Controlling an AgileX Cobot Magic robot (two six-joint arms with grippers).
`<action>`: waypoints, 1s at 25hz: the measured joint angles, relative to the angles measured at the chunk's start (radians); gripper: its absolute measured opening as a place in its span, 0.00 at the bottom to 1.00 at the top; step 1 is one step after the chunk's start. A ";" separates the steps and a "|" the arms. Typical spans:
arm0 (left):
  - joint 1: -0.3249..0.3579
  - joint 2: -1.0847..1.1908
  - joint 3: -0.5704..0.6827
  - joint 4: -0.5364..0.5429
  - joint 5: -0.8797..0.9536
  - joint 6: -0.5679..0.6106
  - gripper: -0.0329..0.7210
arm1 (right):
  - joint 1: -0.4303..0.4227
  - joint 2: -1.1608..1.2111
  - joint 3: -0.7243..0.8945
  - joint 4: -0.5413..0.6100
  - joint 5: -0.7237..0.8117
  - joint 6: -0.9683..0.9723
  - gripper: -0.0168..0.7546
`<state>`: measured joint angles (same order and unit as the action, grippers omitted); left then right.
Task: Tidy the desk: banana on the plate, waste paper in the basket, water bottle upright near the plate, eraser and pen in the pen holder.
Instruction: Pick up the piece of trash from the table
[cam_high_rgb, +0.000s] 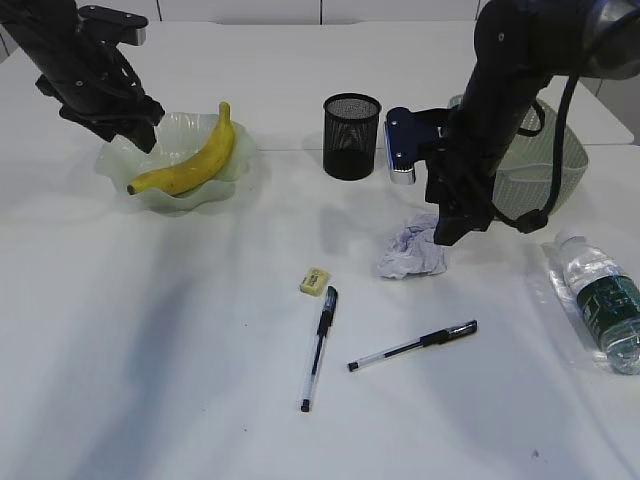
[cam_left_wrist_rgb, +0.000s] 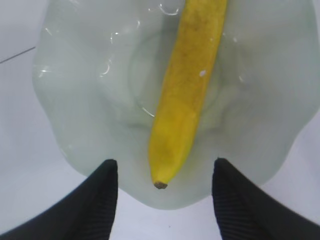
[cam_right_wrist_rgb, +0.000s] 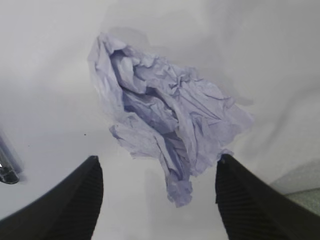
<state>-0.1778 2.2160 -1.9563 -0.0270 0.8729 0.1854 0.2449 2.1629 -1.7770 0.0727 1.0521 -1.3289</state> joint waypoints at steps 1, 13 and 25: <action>0.000 0.000 0.000 0.000 0.001 0.000 0.60 | 0.000 0.000 0.000 0.000 0.000 -0.008 0.71; 0.000 0.000 0.000 0.002 0.006 0.000 0.60 | 0.000 0.047 0.000 0.047 -0.001 -0.107 0.72; 0.000 0.000 0.000 0.002 0.014 0.000 0.60 | 0.000 0.051 0.000 0.058 -0.096 -0.135 0.72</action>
<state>-0.1778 2.2160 -1.9563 -0.0252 0.8870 0.1854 0.2449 2.2143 -1.7770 0.1307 0.9565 -1.4637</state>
